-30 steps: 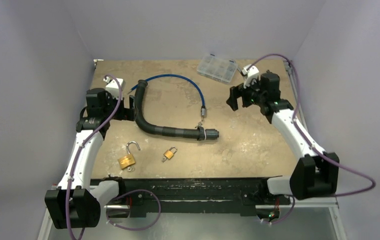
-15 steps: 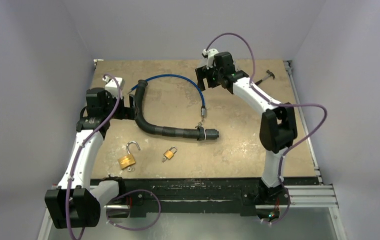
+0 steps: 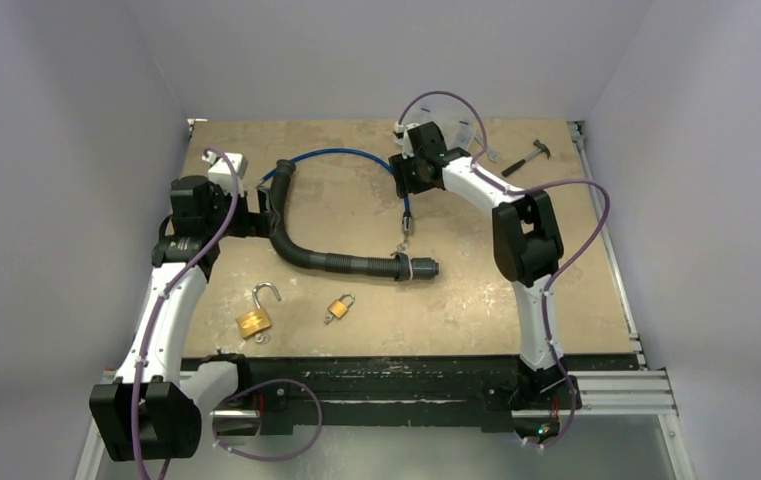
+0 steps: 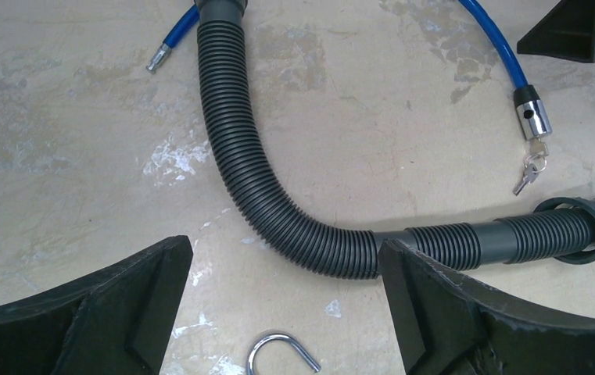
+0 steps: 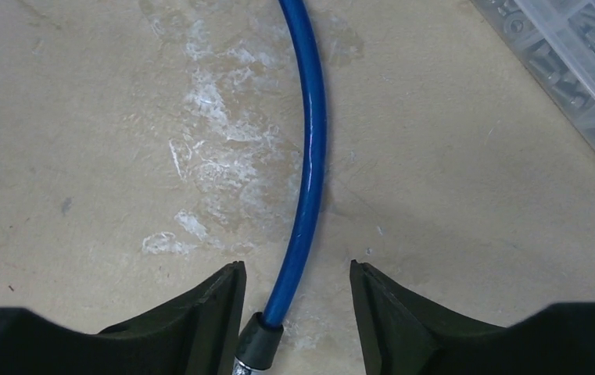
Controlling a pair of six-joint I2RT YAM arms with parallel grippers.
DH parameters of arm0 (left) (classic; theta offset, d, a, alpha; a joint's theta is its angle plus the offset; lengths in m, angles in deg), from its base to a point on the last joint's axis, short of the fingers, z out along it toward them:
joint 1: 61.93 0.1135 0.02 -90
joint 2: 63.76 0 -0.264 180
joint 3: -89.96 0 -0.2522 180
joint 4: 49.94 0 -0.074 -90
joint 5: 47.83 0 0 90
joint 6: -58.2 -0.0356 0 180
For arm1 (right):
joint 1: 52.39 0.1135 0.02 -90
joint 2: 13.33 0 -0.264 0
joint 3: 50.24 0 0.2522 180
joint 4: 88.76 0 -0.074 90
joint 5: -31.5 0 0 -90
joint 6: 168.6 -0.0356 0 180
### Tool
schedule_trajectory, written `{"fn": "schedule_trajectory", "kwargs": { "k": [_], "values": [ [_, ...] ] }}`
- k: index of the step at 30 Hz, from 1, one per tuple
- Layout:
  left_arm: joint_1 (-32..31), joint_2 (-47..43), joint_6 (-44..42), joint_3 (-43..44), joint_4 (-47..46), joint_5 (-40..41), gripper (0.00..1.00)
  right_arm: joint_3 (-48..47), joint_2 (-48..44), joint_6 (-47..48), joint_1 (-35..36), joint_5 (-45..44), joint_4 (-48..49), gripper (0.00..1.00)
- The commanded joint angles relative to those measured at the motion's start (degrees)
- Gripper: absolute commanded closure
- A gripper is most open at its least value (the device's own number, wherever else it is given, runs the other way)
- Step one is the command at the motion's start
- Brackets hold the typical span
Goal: Lock with the key
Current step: Pick up the lock from the center of the board.
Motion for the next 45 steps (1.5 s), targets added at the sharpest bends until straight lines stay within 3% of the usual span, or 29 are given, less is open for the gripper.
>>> {"fn": "schedule_trajectory", "kwargs": {
  "k": [1, 15, 17, 21, 32, 45],
  "values": [
    [0.0, -1.1, 1.2, -0.3, -3.1, -1.4, 0.0, -3.5, 1.2, -1.5, 0.9, -2.4, -0.3, 0.43],
    [0.0, -0.8, 3.3, -0.9, -4.0, -0.9, 0.0, -7.4, 8.6, -2.1, 1.7, -6.2, -2.8, 0.59],
    [0.0, -0.1, 3.6, -0.6, -4.4, -1.2, 0.0, -8.3, 9.5, -2.9, 1.7, -6.2, -3.8, 0.69],
    [0.0, 2.8, 3.2, 1.6, -3.6, -1.9, 0.0, -10.0, 9.2, -4.3, 1.5, -8.5, -3.7, 1.0],
    [0.0, 6.0, 4.0, 4.0, -5.6, -0.5, 0.0, -7.2, -3.3, -0.1, -3.2, -20.2, 7.9, 1.0],
    [0.0, 7.7, 5.9, 6.4, -7.1, 3.8, 0.0, -9.4, -14.4, 3.4, -7.8, -20.7, 15.5, 1.0]
  ]
}}
